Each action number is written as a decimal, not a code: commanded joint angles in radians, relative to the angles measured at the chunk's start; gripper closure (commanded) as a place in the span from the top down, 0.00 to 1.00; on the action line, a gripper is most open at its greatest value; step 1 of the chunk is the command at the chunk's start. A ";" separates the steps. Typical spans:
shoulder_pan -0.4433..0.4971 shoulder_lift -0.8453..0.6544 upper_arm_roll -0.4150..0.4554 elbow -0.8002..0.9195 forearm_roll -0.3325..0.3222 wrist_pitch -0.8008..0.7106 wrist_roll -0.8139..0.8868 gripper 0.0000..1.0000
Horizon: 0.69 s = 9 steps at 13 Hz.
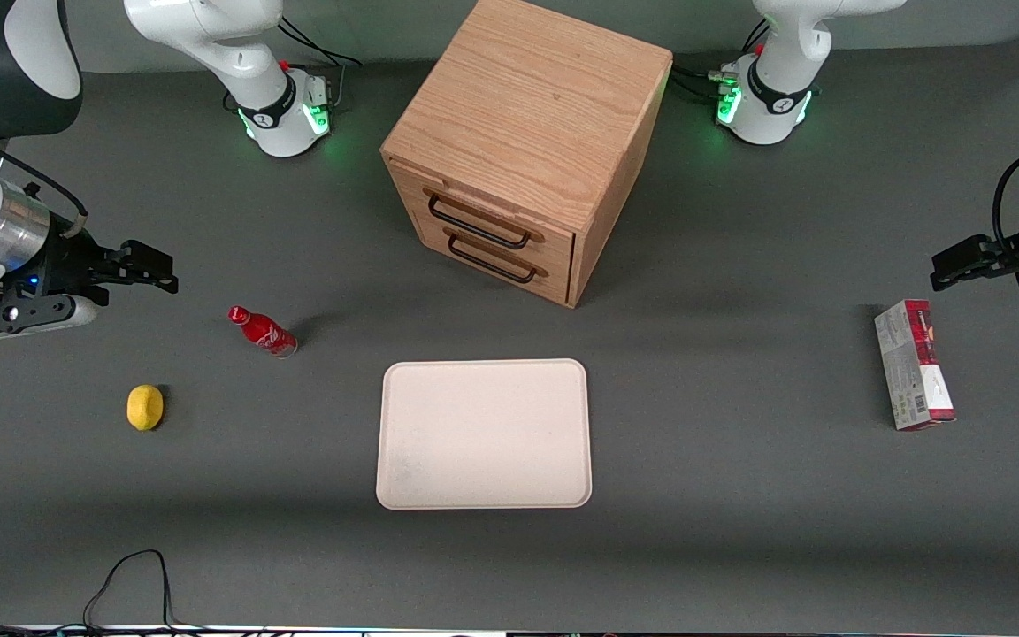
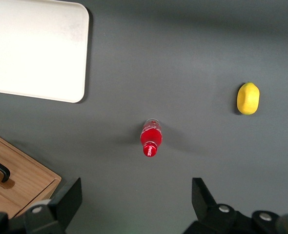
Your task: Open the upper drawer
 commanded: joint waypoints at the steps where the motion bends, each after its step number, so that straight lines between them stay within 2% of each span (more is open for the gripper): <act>1: -0.016 -0.013 0.016 -0.005 -0.011 0.007 -0.006 1.00; 9: -0.013 0.007 0.019 0.013 -0.005 0.007 -0.003 1.00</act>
